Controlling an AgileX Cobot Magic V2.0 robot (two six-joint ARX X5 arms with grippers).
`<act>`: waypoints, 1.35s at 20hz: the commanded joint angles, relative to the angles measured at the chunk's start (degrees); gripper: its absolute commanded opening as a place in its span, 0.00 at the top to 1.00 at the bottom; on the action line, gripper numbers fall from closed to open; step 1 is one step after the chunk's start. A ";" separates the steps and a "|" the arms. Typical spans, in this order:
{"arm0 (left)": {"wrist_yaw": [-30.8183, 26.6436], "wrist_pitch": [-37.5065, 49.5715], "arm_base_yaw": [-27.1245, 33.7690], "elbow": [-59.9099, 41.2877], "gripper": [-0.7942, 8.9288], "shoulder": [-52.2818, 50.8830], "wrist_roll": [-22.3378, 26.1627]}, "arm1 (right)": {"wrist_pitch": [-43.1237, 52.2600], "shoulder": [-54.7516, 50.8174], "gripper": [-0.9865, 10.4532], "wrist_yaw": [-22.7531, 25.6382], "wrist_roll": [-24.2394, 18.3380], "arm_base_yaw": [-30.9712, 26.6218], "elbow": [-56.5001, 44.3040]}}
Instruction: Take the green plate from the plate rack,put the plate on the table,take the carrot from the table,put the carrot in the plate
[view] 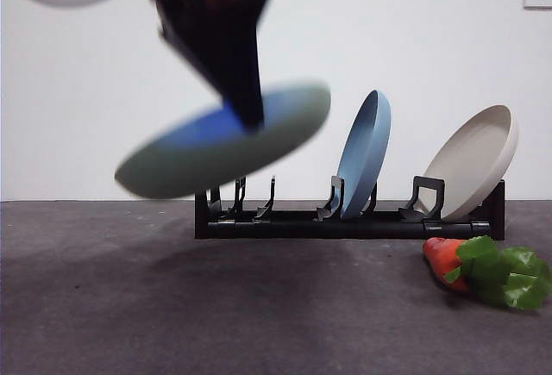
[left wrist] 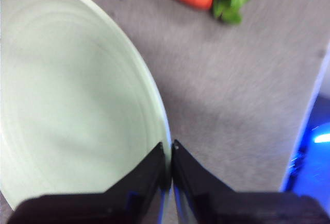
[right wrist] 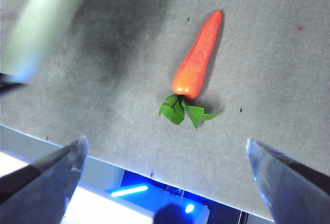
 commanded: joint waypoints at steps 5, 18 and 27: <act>-4.63 12.11 -4.61 -3.85 0.92 10.05 8.83 | 0.22 0.00 0.37 0.02 0.76 0.15 0.17; -2.51 12.83 -5.64 -3.80 0.56 19.74 7.43 | 0.26 0.00 0.37 -0.02 0.76 0.15 0.17; -5.40 4.68 -5.44 0.57 0.43 11.28 0.63 | 3.41 8.79 0.37 3.19 2.34 2.38 0.17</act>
